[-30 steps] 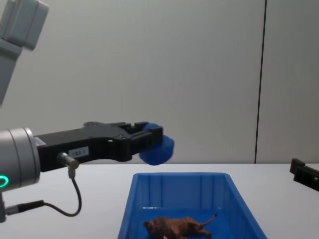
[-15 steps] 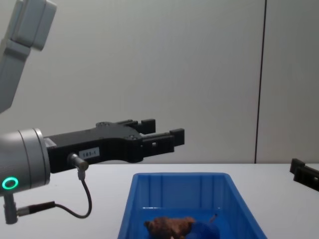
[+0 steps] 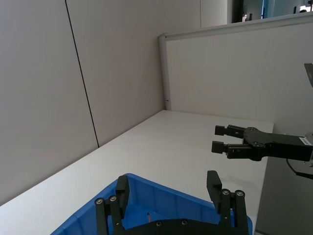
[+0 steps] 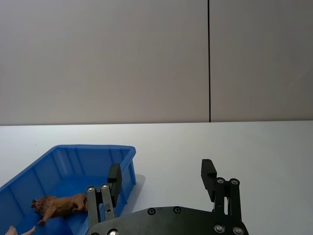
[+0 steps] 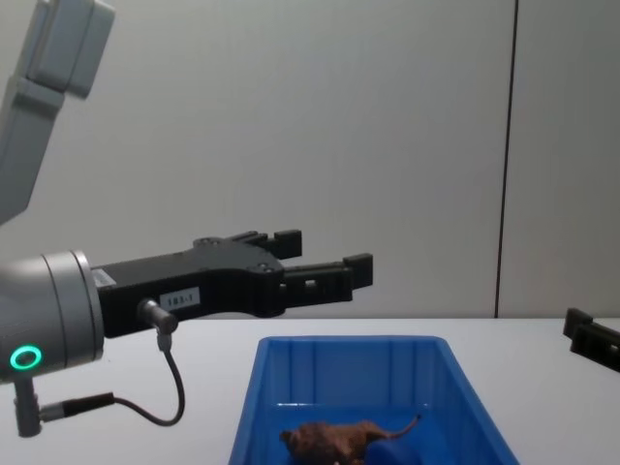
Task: Pick up the two dolls from the table and place them into the box.
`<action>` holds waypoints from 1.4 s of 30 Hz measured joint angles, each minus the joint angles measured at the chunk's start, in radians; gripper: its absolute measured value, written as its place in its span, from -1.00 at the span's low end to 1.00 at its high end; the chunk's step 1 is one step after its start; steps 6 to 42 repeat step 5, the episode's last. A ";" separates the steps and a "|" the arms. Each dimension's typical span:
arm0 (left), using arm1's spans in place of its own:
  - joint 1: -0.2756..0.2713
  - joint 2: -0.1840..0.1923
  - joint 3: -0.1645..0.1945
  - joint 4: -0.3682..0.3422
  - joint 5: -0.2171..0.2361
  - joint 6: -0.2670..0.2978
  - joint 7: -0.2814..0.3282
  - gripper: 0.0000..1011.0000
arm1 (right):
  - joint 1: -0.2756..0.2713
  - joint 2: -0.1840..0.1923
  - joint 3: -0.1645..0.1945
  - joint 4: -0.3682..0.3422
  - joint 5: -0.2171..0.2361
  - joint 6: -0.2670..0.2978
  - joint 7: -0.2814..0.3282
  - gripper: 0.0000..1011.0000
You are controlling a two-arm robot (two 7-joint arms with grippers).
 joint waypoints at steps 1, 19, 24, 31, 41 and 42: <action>0.000 0.000 0.000 0.000 0.000 0.000 0.000 0.98 | 0.000 0.000 0.000 0.000 0.000 0.000 0.000 0.98; -0.001 -0.001 0.000 0.001 0.000 0.000 -0.002 0.98 | 0.000 0.000 0.000 0.000 0.000 0.000 0.000 0.98; -0.001 -0.001 0.000 0.001 0.000 0.000 -0.002 0.98 | 0.000 0.000 0.000 0.000 0.000 0.000 0.000 0.98; -0.001 -0.001 0.000 0.001 0.000 0.000 -0.002 0.98 | 0.000 0.000 0.000 0.000 0.000 0.000 0.000 0.98; -0.001 -0.001 0.000 0.001 0.000 0.000 -0.002 0.98 | 0.000 0.000 0.000 0.000 0.000 0.000 0.000 0.98; -0.001 -0.001 0.000 0.001 0.000 0.000 -0.002 0.98 | 0.000 0.000 0.000 0.000 0.000 0.000 0.000 0.98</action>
